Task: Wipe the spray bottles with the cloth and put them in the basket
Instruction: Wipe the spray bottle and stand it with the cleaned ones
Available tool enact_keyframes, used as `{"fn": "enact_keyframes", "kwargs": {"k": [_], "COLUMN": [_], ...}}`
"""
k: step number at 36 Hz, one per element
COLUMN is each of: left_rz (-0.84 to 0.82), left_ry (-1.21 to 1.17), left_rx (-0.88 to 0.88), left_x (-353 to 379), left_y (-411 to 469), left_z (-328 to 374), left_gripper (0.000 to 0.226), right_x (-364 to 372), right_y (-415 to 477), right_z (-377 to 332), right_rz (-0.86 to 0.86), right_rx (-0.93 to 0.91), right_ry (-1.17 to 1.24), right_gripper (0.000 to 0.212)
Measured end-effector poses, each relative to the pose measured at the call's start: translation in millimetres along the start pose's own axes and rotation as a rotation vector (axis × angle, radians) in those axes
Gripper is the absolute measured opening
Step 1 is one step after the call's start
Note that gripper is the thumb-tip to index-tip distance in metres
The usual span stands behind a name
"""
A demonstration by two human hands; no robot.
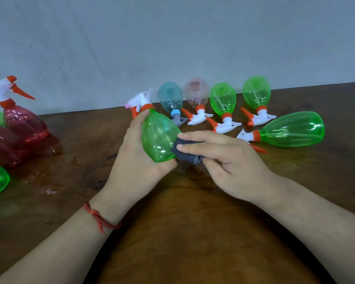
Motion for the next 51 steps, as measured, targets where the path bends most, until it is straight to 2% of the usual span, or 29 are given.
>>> {"fn": "enact_keyframes", "kwargs": {"k": [3,9,13,17,22,28,32,39,46,51], "left_rz": [-0.010,-0.123,-0.193,-0.225,-0.262,-0.221,-0.196,-0.140,0.000,0.016], "left_ry": [0.011,0.092,0.056,-0.060,-0.148,-0.004,0.036,-0.015,-0.040,-0.060], "left_rx": [-0.003,0.145,0.215,0.229,0.208,0.289,0.285,0.093,-0.006,-0.017], "left_x": [2,15,20,23,21,23,23,14,3,3], "left_y": [-2,-16,-23,-28,-27,-25,-24,-16,-5,-6], "left_z": [1,22,33,37,38,34,35,21,10,9], "left_gripper": [0.112,0.115,0.115,0.113,0.115,0.119,0.116,0.115,0.113,0.111], "right_x": [0,-4,-9,-14,-18,-14,-10,-6,-1,-1], "right_y": [1,5,7,9,13,7,5,3,1,0], "right_z": [1,11,23,31,28,31,25,11,-3,-4], "right_rz": [0.013,0.099,0.186,0.237,0.261,0.242,0.190,0.118,0.008,-0.014], "right_rx": [0.010,0.114,0.258,0.453,0.496,0.472,0.335,0.172,0.039,0.002], "right_ry": [-0.016,-0.007,0.096,0.337,0.456,0.328,0.187,0.081,-0.009,-0.036], "right_gripper": [0.058,0.057,0.055,0.046,0.049,0.043,0.054,0.056,0.058,0.059]}}
Point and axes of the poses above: each hand's wrist, its own y-axis towards the middle knuckle, its own x-axis out of the palm, z = x × y, the point moved 7 cm from there along y, towards the middle knuckle, and after that the axes turned 12 degrees about z, right-handed, at the moved point
